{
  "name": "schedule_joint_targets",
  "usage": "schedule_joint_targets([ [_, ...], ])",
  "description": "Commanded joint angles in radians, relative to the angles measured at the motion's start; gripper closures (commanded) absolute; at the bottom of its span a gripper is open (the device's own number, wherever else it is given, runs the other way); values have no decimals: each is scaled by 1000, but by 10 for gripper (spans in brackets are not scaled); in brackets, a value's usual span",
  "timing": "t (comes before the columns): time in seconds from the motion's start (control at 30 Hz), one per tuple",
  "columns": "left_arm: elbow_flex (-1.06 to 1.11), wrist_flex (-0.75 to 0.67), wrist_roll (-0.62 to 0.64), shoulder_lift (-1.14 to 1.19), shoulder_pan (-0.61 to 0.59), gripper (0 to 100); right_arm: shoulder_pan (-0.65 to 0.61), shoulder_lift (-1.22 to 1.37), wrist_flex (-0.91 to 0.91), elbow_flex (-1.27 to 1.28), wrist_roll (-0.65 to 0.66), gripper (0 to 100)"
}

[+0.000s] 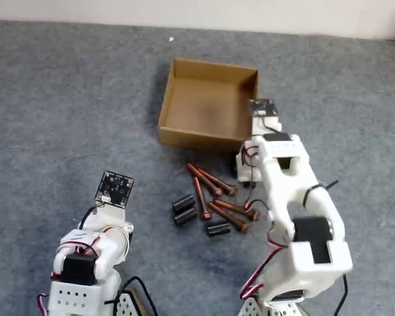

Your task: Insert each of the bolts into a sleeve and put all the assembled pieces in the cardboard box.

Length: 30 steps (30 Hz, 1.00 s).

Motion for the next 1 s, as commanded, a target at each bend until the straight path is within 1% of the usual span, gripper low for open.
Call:
schedule_joint_targets([
  [0.0, 22, 5, -12, -10, -4, 993, 21, -228, 87, 15, -5, 993],
  [0.13, 22, 5, -12, -10, -4, 993, 31, -443, 145, 105, -3, 993],
  [0.27, 22, 5, -12, -10, -4, 993, 76, -613, 156, 214, -5, 993],
  [0.57, 22, 5, -12, -10, -4, 993, 232, -835, 151, 438, 2, 993],
  [0.73, 22, 5, -12, -10, 13, 993, 278, -906, 61, 561, -6, 993],
  [0.83, 22, 5, -12, -10, 18, 991, 282, -928, -13, 644, -9, 993],
  [0.97, 15, 5, -17, -10, 42, 990, 286, -932, -68, 696, -54, 993],
])
